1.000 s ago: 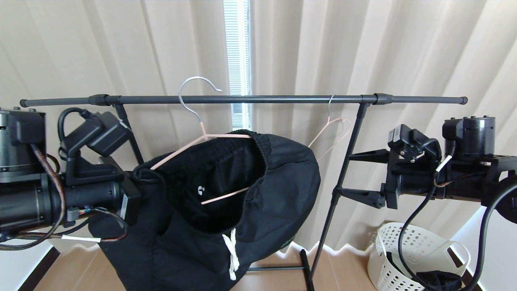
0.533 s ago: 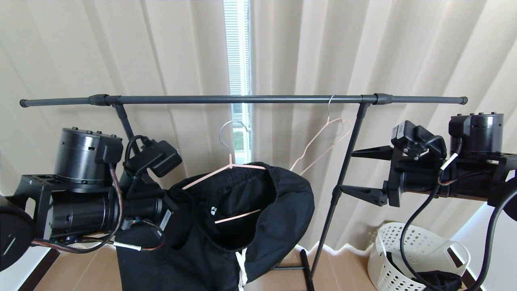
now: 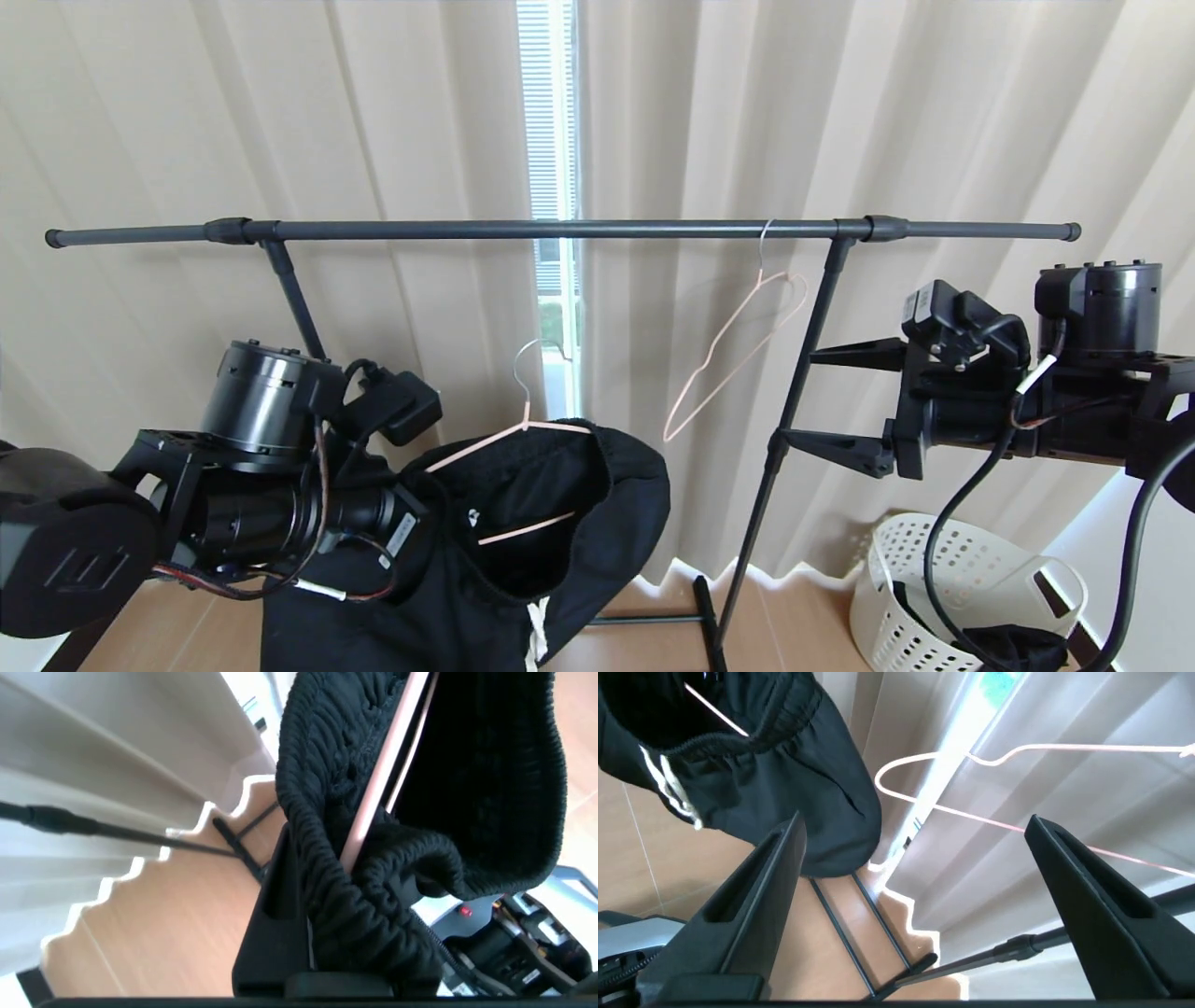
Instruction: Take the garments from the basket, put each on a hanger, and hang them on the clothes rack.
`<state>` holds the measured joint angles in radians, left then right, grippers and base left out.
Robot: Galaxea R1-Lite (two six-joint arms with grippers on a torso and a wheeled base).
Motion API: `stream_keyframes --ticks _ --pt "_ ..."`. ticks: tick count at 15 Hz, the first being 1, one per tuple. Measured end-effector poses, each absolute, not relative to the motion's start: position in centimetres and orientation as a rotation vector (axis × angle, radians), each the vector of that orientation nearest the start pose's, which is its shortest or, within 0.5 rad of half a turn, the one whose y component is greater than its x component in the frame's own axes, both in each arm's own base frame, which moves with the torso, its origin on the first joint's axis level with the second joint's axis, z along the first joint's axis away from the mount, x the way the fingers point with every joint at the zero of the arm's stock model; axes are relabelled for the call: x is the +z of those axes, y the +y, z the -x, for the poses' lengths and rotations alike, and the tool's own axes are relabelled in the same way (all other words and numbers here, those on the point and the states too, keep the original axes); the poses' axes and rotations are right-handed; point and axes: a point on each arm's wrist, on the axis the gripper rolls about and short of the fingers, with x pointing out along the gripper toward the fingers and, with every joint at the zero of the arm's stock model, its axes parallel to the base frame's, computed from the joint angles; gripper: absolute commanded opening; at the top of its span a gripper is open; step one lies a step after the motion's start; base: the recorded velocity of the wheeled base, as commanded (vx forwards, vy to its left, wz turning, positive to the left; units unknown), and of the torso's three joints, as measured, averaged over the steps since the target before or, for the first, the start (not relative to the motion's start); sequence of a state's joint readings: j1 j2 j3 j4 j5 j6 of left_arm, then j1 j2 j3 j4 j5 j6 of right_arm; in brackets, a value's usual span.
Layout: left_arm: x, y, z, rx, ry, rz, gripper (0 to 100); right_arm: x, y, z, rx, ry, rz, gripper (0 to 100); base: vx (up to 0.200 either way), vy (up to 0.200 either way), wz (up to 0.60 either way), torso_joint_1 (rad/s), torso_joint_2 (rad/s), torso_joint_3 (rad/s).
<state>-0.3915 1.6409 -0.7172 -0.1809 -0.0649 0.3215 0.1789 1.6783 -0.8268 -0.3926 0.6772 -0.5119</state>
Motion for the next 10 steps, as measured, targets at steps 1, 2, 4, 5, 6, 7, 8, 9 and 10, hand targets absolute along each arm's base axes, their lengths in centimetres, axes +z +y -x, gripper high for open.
stream_keyframes --ticks 1,2,4,5,6,7,8,9,10 --pt "13.3 -10.2 -24.3 -0.546 0.678 -0.43 0 17.3 6.6 -28.4 0.934 0.232 0.355 100 0.0 0.0 0.0 0.0 0.0 0.0" --pt "13.0 -10.3 -24.5 -0.535 0.688 -0.436 0 17.3 6.6 -28.5 0.935 0.234 0.355 100 0.0 0.0 0.0 0.0 0.0 0.0" --pt "12.9 -10.7 -25.7 -0.487 0.617 -0.435 0 17.2 6.6 -28.5 0.936 0.235 0.355 100 0.0 0.0 0.0 0.0 0.0 0.0" --pt "12.8 -10.8 -26.2 -0.453 0.59 -0.435 0 17.2 6.6 -28.5 0.937 0.235 0.355 100 0.0 0.0 0.0 0.0 0.0 0.0" --pt "12.7 -10.9 -26.8 -0.411 0.563 -0.439 0 17.2 6.6 -28.5 0.937 0.236 0.354 100 0.0 0.0 0.0 0.0 0.0 0.0" --pt "12.5 -11.1 -27.4 -0.377 0.528 -0.436 0 17.2 6.6 -28.5 0.937 0.237 0.354 100 0.0 0.0 0.0 0.0 0.0 0.0" --pt "12.5 -11.2 -28.0 -0.355 0.487 -0.422 0 17.2 6.7 -28.5 0.938 0.237 0.354 100 0.0 0.0 0.0 0.0 0.0 0.0" --pt "12.4 -11.2 -28.6 -0.339 0.454 -0.4 0 17.1 6.7 -28.6 0.939 0.238 0.354 100 0.0 0.0 0.0 0.0 0.0 0.0" --pt "12.2 -11.3 -29.2 -0.326 0.43 -0.379 0 17.1 6.7 -28.6 0.939 0.238 0.354 100 0.0 0.0 0.0 0.0 0.0 0.0"
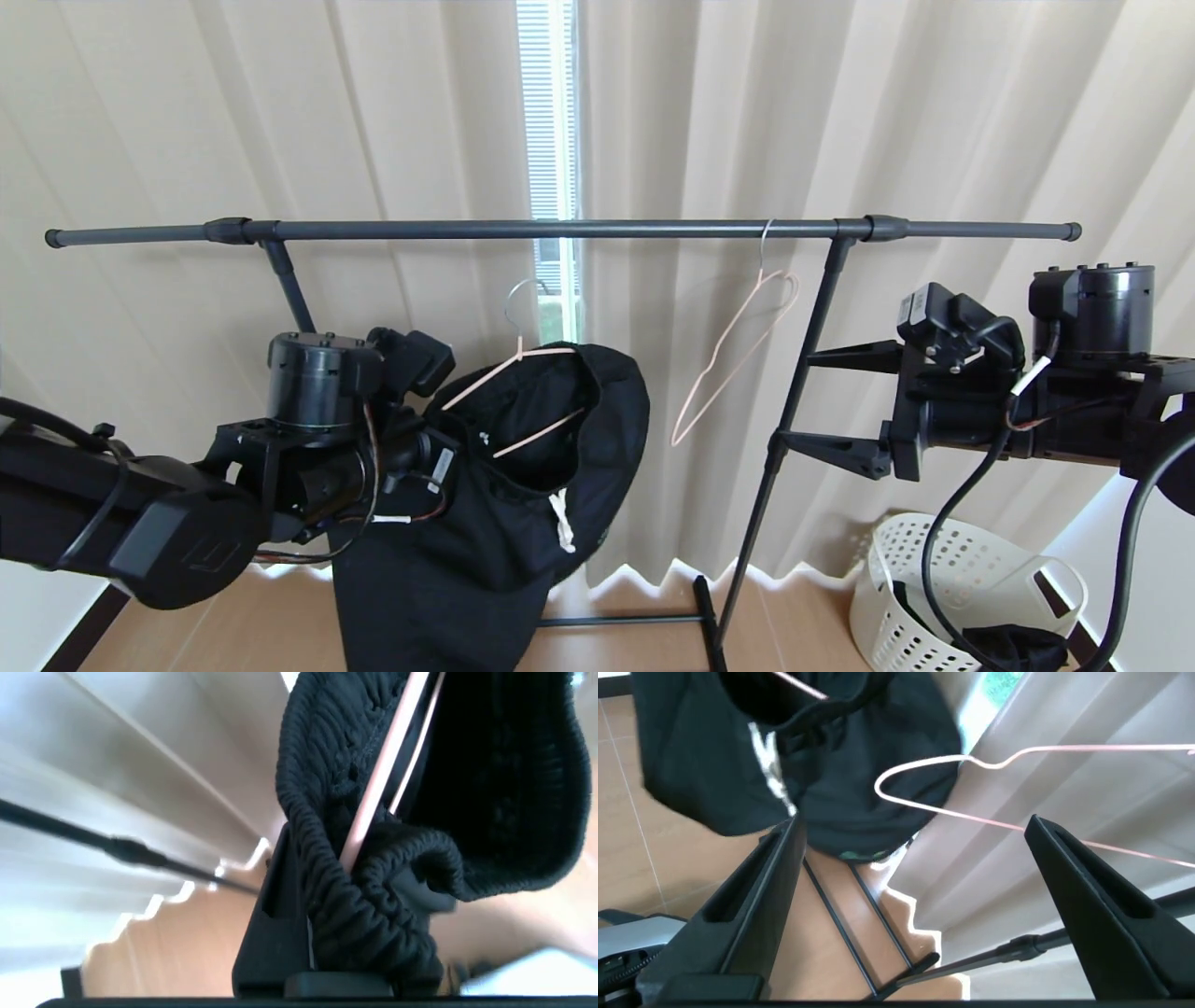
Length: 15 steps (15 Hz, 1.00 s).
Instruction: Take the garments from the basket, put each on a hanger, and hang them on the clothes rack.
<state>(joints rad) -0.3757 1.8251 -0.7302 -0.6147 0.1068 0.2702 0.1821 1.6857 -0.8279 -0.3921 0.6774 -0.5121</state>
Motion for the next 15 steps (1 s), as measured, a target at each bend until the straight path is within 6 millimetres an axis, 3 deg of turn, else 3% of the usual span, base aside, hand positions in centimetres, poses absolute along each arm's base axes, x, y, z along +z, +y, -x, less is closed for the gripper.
stream_keyframes --ticks 3,7,12,15 --pt "12.0 -11.4 -30.8 -0.297 0.415 -0.32 0 17.1 6.7 -28.5 0.939 0.239 0.354 100 0.0 0.0 0.0 0.0 0.0 0.0" --pt "13.6 -12.2 -33.0 -0.269 0.346 -0.212 0 17.1 6.7 -28.5 0.939 0.239 0.354 100 0.0 0.0 0.0 0.0 0.0 0.0" --pt "14.5 -13.2 -35.5 -0.266 0.283 -0.191 0 17.1 6.7 -28.6 0.939 0.238 0.354 100 0.0 0.0 0.0 0.0 0.0 0.0" --pt "14.1 -13.8 -36.9 -0.266 0.278 -0.19 0 17.1 6.7 -28.6 0.939 0.238 0.354 100 0.0 0.0 0.0 0.0 0.0 0.0"
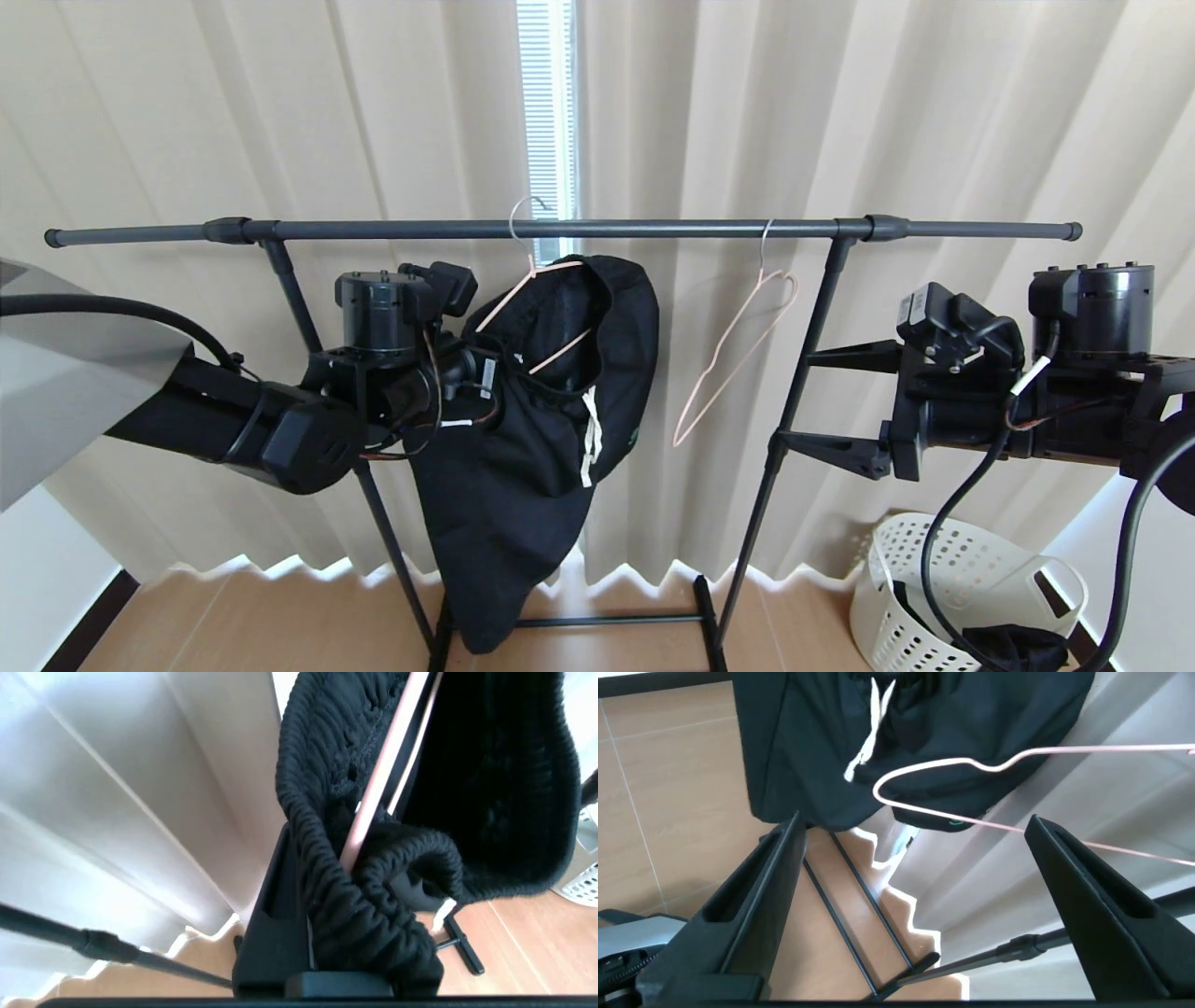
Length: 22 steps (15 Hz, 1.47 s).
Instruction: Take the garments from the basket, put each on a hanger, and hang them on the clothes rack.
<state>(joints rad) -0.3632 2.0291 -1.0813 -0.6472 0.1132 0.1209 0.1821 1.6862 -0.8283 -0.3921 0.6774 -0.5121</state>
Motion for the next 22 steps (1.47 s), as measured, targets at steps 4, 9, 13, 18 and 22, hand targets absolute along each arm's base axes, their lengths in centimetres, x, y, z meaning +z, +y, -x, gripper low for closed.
stream_keyframes --ticks 4,9,13,18,22 --pt "13.5 -14.5 -38.7 -0.26 0.264 -0.189 0 17.1 6.7 -28.6 0.939 0.238 0.354 100 0.0 0.0 0.0 0.0 0.0 0.0" --pt "12.9 -15.3 -41.0 -0.245 0.242 -0.185 0 17.1 6.7 -28.6 0.939 0.239 0.354 100 0.0 0.0 0.0 0.0 0.0 0.0" --pt "12.1 -15.8 -41.8 -0.248 0.248 -0.187 0 17.1 6.7 -28.6 0.939 0.239 0.354 100 0.0 0.0 0.0 0.0 0.0 0.0" --pt "11.5 -16.3 -42.2 -0.255 0.252 -0.19 0 17.1 6.7 -28.6 0.938 0.239 0.354 100 0.0 0.0 0.0 0.0 0.0 0.0" --pt "11.0 -16.3 -42.3 -0.241 0.263 -0.194 0 17.1 6.7 -28.6 0.938 0.238 0.355 100 0.0 0.0 0.0 0.0 0.0 0.0"
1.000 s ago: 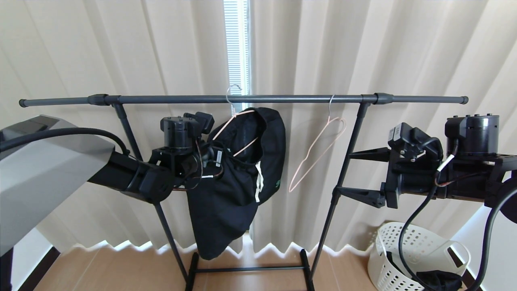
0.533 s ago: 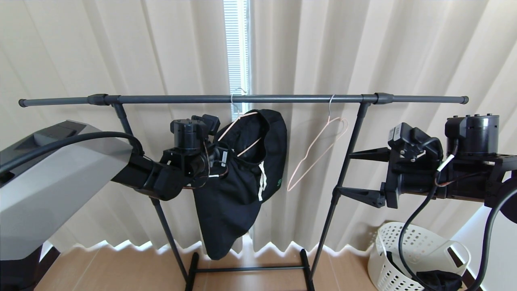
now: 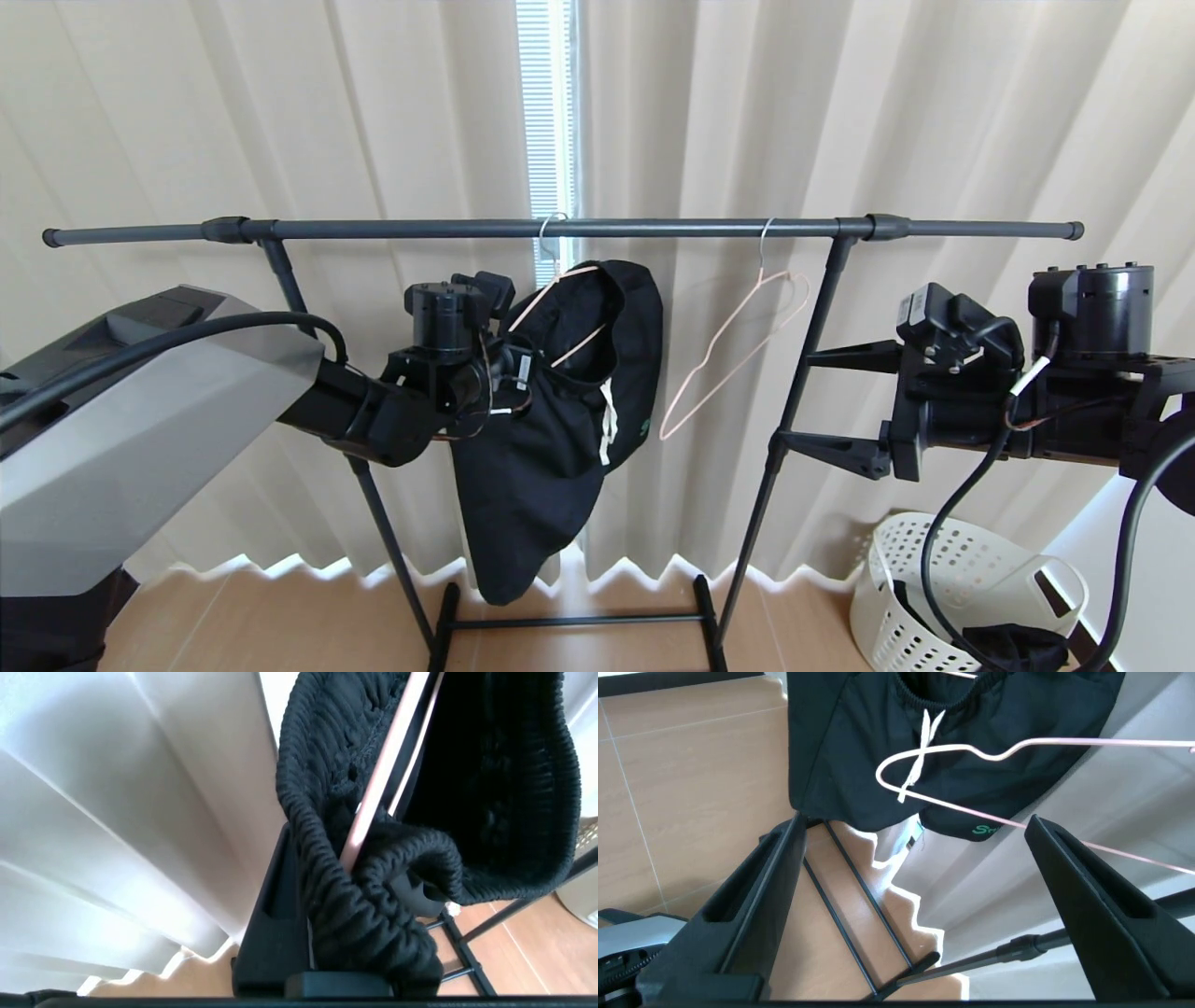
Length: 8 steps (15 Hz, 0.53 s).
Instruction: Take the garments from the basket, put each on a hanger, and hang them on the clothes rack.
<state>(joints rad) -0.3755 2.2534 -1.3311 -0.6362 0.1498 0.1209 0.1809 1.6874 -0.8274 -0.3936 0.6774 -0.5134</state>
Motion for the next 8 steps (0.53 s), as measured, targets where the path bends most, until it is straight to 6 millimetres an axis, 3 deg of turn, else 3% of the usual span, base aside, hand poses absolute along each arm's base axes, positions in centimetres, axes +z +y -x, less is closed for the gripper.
stream_keyframes --ticks 3,4,8 --pt "10.87 -16.38 -42.24 -0.243 0.267 -0.195 0 17.1 6.7 -28.58 0.939 0.238 0.355 100 0.0 0.0 0.0 0.0 0.0 0.0" --pt "10.85 -16.38 -42.23 -0.243 0.268 -0.194 100 17.1 6.69 -28.58 0.939 0.238 0.355 100 0.0 0.0 0.0 0.0 0.0 0.0" --pt "10.72 -16.24 -41.89 -0.237 0.279 -0.184 100 17.1 6.67 -28.57 0.938 0.238 0.355 100 0.0 0.0 0.0 0.0 0.0 0.0"
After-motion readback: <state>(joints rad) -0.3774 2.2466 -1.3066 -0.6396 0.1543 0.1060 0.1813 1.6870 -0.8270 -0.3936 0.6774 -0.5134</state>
